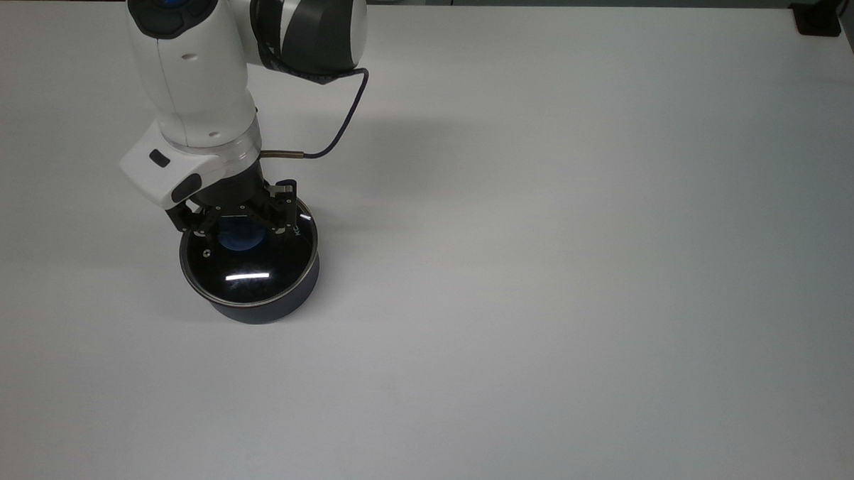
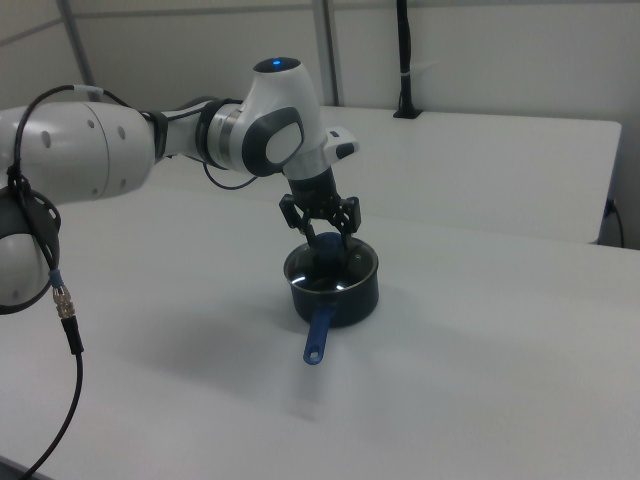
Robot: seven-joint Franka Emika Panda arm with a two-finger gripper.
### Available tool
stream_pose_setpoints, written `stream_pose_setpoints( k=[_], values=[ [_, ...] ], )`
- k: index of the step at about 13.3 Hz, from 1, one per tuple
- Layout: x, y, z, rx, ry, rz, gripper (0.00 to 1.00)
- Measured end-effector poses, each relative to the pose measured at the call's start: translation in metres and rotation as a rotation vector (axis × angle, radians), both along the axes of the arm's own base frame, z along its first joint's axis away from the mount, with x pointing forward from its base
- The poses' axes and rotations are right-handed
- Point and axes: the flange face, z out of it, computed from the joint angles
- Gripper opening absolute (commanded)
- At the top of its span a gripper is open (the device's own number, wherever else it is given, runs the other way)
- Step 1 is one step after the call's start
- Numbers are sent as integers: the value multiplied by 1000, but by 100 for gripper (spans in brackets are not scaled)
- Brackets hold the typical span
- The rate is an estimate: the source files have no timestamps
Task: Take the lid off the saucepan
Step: 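Lower the gripper onto the blue knob and close on it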
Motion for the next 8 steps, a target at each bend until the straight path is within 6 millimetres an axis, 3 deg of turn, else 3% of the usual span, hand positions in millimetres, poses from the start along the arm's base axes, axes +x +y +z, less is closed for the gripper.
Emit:
stream_pose_setpoints(
  k=[5, 8],
  values=[
    [0, -1, 6, -1, -10, -1, 50],
    [0, -2, 6, -2, -10, 3, 50]
  ],
)
